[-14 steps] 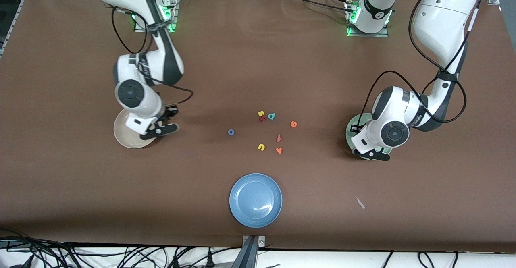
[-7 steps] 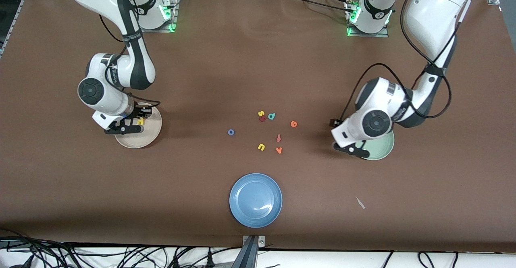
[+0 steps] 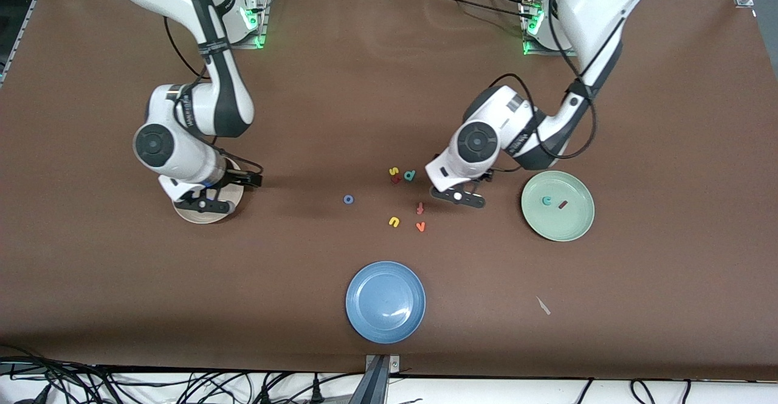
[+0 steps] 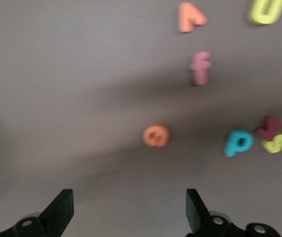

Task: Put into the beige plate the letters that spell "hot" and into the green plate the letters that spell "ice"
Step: 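Move the right gripper to the blue ring while the left gripper reaches orange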

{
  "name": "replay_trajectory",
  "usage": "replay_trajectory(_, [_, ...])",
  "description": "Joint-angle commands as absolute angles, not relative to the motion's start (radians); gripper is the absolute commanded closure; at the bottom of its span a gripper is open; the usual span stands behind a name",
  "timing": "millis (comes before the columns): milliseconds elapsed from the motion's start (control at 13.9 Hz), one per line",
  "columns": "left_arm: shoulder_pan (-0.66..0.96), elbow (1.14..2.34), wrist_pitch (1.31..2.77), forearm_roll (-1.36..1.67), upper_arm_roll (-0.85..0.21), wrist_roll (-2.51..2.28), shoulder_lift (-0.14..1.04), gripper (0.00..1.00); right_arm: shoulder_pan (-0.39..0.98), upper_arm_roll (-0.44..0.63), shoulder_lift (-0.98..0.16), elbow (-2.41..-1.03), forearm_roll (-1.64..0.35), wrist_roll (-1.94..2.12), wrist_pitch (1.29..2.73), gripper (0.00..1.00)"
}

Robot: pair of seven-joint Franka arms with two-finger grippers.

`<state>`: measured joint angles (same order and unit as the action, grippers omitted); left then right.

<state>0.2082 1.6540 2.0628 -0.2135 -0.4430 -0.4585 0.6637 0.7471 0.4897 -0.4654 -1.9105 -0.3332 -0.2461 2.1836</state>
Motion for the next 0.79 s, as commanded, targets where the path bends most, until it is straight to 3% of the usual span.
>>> replay_trajectory(0, [0.206,1.634,2.131,-0.241,-0.439,-0.439,0.733,0.2,0.747,0.421,-0.55,-1.803,-0.364,-0.441,2.175,0.0])
replay_trajectory(144, [0.233,1.634,2.155,-0.25,-0.437,-0.436,0.747,0.54,0.752,0.373,-0.613,-1.712,-0.361,-0.549,2.177,0.0])
replay_trajectory(287, [0.236,1.635,2.155,-0.294,-0.436,-0.43,0.747,0.64,0.765,0.357,-0.679,-1.623,-0.357,-0.648,2.175,0.0])
replay_trajectory(718, [0.232,1.637,2.207,-0.311,-0.434,-0.431,0.768,0.66,0.825,0.331,-0.778,-1.513,-0.362,-0.811,2.178,0.0])
